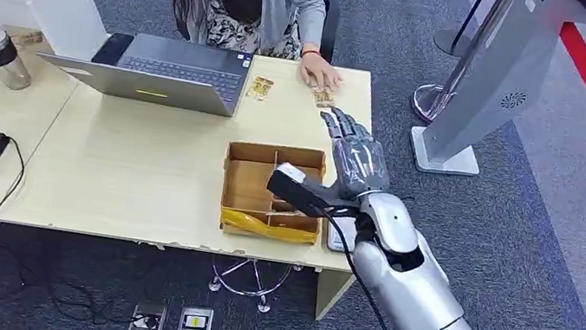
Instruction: Pass the card to the sensor for recognition and then transmit it.
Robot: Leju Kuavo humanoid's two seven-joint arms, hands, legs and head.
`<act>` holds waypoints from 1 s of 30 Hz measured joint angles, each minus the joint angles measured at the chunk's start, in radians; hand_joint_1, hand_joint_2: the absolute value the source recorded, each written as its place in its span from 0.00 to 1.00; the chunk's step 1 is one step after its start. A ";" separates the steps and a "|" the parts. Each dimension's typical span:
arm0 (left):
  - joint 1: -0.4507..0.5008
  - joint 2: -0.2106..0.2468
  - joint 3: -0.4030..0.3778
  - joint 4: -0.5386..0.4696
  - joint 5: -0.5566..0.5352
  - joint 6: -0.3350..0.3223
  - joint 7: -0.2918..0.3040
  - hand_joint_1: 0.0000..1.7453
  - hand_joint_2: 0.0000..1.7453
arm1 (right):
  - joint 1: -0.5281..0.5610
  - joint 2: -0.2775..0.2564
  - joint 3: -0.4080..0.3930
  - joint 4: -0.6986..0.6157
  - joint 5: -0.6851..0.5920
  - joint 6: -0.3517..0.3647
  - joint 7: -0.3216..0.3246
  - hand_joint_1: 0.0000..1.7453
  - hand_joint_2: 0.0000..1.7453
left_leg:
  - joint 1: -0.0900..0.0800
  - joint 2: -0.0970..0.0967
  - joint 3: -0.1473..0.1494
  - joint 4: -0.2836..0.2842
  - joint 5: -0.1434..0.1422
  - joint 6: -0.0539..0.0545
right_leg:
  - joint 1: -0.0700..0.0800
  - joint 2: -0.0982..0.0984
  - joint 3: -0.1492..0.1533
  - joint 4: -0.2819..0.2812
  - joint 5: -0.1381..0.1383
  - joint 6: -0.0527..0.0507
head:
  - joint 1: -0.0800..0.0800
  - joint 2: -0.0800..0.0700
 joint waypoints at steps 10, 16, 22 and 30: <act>0.001 0.000 -0.009 0.000 0.011 0.002 0.003 0.00 0.00 | -0.026 0.008 -0.021 0.085 0.000 0.008 0.004 0.00 1.00 | 0.000 0.000 0.000 0.000 0.000 0.000 | 0.000 0.000 0.000 0.000 0.000 0.000 | 0.000 0.000; 0.002 0.001 -0.010 0.000 0.022 0.004 0.003 0.00 0.00 | -0.024 -0.013 -0.055 0.036 0.004 0.080 0.031 0.00 1.00 | 0.000 0.000 0.001 0.000 0.000 0.000 | 0.000 0.000 0.000 0.000 0.000 0.000 | 0.000 0.000; 0.007 0.003 -0.010 0.000 0.035 0.006 0.003 0.00 0.00 | 0.024 -0.082 -0.076 -0.133 0.015 0.249 0.069 0.00 1.00 | 0.000 0.001 0.001 0.000 -0.001 -0.001 | 0.000 0.001 -0.001 0.000 0.000 0.000 | 0.000 0.000; 0.007 0.012 -0.015 0.000 0.043 0.006 0.003 0.00 0.00 | 0.102 -0.168 -0.077 -0.376 -0.011 0.352 0.100 0.00 1.00 | 0.000 0.001 0.001 0.000 -0.001 -0.001 | 0.000 0.001 -0.001 0.000 0.000 0.000 | 0.000 0.000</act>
